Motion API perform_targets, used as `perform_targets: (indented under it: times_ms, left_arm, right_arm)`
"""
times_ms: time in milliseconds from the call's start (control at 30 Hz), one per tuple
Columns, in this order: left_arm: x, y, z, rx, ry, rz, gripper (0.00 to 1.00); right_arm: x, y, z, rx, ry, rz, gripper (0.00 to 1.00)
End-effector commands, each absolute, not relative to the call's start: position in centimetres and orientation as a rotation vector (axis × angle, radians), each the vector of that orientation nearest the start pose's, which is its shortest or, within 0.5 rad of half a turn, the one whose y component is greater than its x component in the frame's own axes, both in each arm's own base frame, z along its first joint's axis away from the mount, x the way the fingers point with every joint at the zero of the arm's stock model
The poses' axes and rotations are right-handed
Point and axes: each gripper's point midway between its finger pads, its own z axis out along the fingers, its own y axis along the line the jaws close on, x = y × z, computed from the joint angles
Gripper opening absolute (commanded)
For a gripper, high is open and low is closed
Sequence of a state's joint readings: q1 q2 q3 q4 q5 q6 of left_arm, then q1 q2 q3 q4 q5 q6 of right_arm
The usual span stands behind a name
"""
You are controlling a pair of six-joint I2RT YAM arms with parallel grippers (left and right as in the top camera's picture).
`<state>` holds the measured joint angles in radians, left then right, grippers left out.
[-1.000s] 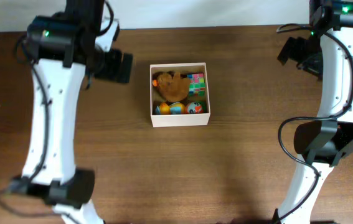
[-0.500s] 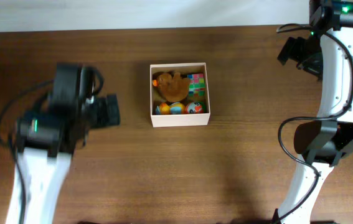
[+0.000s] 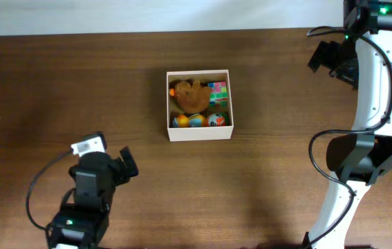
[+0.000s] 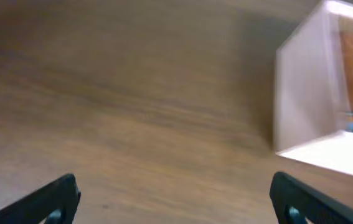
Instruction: Pack container
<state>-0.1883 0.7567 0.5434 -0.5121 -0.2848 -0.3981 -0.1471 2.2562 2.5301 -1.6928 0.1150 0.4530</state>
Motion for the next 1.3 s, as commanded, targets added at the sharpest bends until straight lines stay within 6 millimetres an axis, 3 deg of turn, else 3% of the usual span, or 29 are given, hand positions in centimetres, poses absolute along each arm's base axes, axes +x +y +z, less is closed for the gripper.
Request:
perform_targets:
  times_ms: [0,133,200,333,500,533,700,1267]
  left_arm:
    - [25.5,3.4,12.7,-0.485,2.195,0.254,0.99]
    - [24.8,3.9,10.1,-0.522,2.256,0.309,0.91]
    - [24.7,3.9,9.7,-0.593,2.248,0.288,0.82]
    - [24.7,3.9,9.9,-0.63,2.23,0.264,0.81]
    - [23.8,4.1,9.4,-0.628,2.256,0.284,0.85]
    - [23.5,4.2,9.0,-0.645,2.265,0.288,0.99]
    - [22.6,4.4,8.0,-0.679,2.292,0.304,0.99]
    - [22.6,4.4,8.0,-0.678,2.297,0.302,0.99]
  right_arm:
    - [43.3,-8.4,21.2,0.893,2.805,-0.133,0.99]
    - [43.3,-8.4,21.2,0.893,2.805,-0.133,0.99]
    - [43.3,-8.4,21.2,0.893,2.805,-0.133,0.99]
    - [43.3,-8.4,21.2,0.893,2.805,-0.133,0.99]
    - [43.3,-8.4,21.2,0.893,2.805,-0.133,0.99]
    - [43.3,-8.4,21.2,0.893,2.805,-0.133,0.99]
    - [43.3,-8.4,21.2,0.893,2.805,-0.133,0.99]
    - [43.3,-8.4,21.2,0.893,2.805,-0.133,0.99]
